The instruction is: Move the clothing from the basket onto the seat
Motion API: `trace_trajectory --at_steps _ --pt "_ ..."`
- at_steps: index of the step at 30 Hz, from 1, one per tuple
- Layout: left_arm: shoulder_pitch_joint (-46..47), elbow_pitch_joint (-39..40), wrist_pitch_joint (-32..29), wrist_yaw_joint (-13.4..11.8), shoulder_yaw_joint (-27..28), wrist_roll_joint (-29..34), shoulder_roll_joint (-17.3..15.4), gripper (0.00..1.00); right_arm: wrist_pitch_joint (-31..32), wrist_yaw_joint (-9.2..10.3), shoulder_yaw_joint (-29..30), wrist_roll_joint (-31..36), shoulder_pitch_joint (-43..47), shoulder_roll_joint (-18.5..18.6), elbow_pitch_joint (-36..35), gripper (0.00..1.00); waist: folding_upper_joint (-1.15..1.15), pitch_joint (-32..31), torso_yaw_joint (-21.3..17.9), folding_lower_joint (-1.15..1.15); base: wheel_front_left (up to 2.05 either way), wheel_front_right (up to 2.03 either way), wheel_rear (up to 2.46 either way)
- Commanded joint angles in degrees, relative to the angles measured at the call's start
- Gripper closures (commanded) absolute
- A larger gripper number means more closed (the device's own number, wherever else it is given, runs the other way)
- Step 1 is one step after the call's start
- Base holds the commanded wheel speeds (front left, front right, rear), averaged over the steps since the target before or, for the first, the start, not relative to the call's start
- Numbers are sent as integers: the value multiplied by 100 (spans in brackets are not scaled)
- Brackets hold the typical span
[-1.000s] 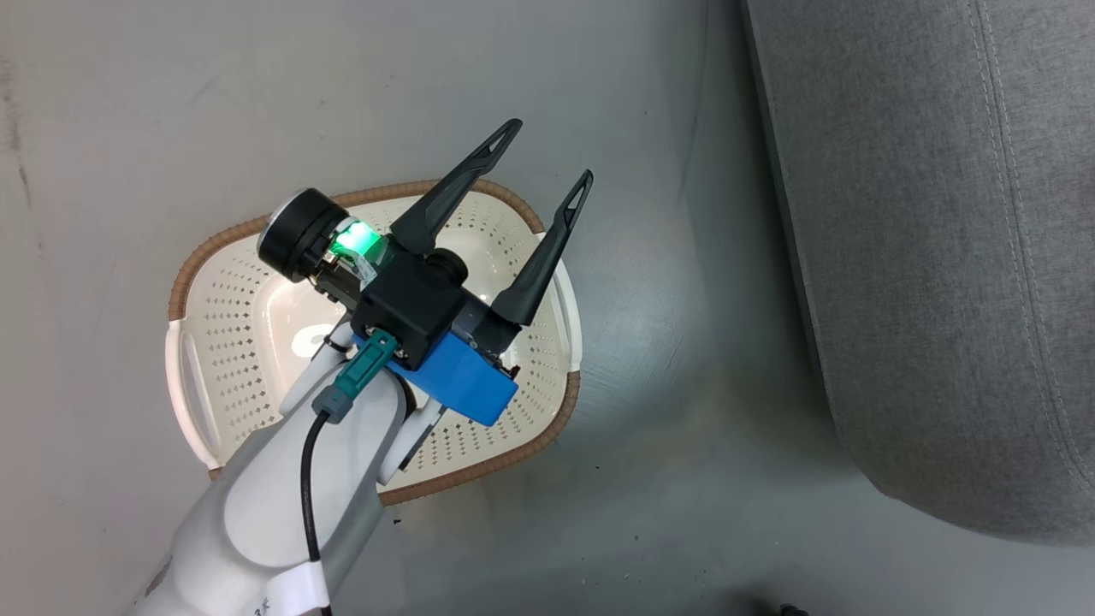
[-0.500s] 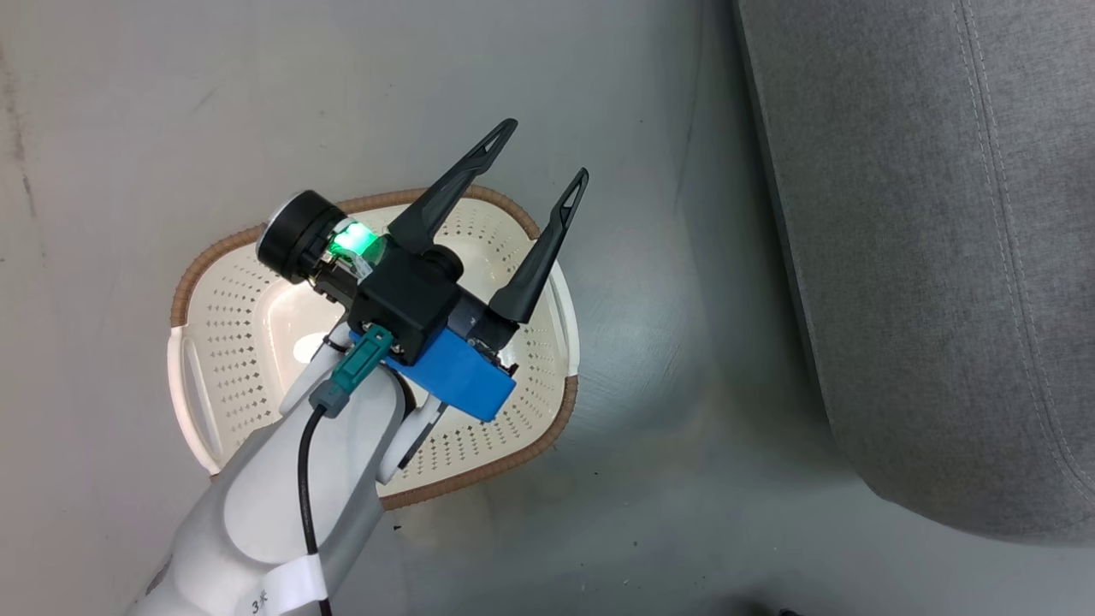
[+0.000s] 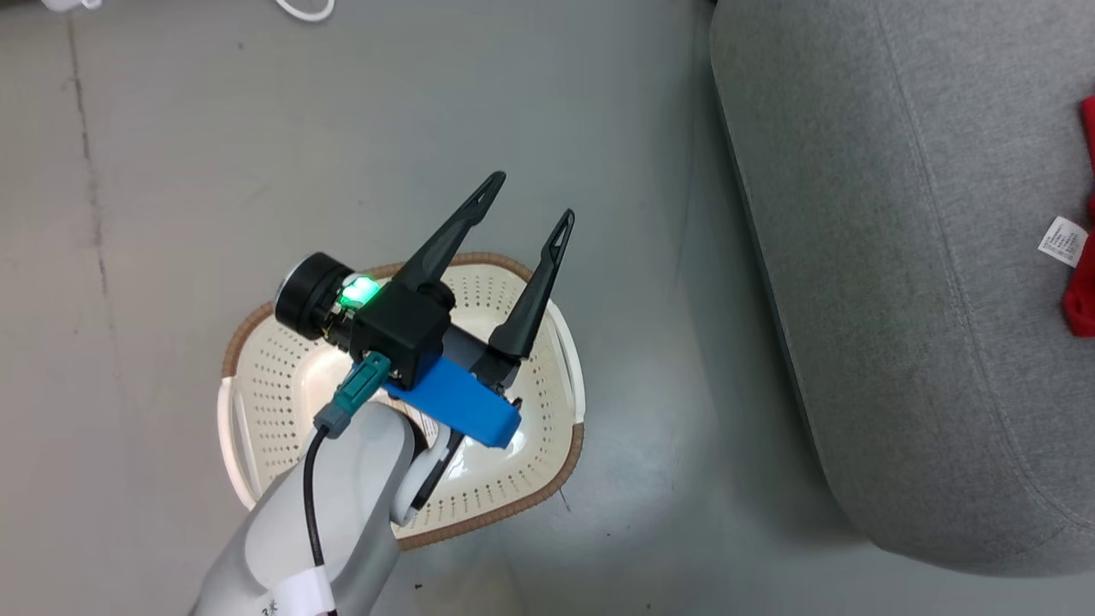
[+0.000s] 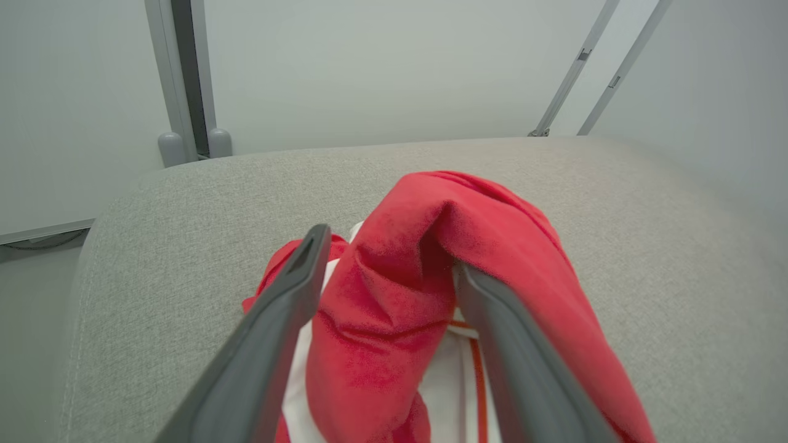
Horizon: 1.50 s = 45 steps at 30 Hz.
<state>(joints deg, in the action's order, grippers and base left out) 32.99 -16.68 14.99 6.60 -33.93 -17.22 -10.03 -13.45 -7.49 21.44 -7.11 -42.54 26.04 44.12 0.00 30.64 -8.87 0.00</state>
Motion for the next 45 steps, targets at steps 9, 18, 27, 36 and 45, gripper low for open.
trace_trajectory --at_steps 9,18,27,36,45 --pt "-915 -206 28 52 502 -146 247 0 345 -1 -160 69 1141 -303 -748 0 0 -1389 198 0 0 0 0" --pt "-1815 -294 28 82 1141 -97 411 0 901 0 -580 391 2402 -898 -2168 0 0 -2253 395 0 0 0 0" --pt "-2390 -327 27 96 1710 -15 548 0 1107 -1 -835 395 3468 -1618 -3360 0 0 -2864 821 0 0 0 0" --pt "-2760 -444 27 101 2248 47 582 0 1037 -1 -1162 550 4313 -2104 -3917 0 0 -3166 1235 0 0 0 0" --pt "-2917 -516 28 105 2642 123 592 0 1006 -1 -1452 493 4578 -2277 -3938 0 0 -3276 1370 0 0 0 0"
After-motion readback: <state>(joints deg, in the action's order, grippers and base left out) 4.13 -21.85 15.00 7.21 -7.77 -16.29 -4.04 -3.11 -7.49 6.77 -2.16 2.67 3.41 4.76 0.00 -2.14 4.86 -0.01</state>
